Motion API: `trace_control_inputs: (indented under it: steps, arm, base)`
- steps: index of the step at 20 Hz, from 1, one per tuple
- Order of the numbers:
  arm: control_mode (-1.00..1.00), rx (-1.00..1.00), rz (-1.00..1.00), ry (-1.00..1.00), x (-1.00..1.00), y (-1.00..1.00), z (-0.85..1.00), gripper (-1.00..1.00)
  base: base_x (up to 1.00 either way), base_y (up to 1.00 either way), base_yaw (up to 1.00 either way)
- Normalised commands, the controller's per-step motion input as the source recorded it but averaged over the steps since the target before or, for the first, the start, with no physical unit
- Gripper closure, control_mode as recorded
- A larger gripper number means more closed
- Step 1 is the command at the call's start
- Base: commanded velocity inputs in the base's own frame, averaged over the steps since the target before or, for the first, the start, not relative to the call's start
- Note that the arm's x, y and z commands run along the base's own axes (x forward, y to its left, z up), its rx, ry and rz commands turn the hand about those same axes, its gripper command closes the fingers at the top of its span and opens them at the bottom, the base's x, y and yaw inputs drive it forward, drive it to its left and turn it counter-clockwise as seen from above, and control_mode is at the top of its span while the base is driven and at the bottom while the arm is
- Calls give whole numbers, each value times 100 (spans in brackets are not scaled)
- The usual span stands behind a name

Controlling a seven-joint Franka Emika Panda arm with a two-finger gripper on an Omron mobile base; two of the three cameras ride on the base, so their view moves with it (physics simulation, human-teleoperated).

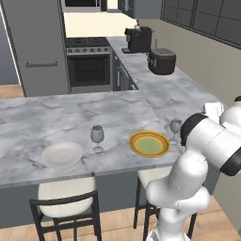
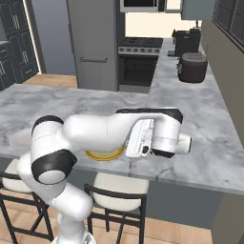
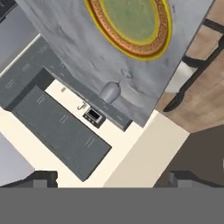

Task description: Retrieve the wine glasses from the counter and place one next to each plate.

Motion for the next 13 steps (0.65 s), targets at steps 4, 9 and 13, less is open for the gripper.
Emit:
trace_control_inputs:
  steps: [4,9,13]
  arm:
    - [-100,-4,0,-35,-71,100,98,-100]
    - [-100,-1,0,-40,-58,100,72,-100]
    - [-100,0,0,-29,-54,82,92,-100]
  base:
    - [0,0,0]
    - [0,0,0]
    - [0,0,0]
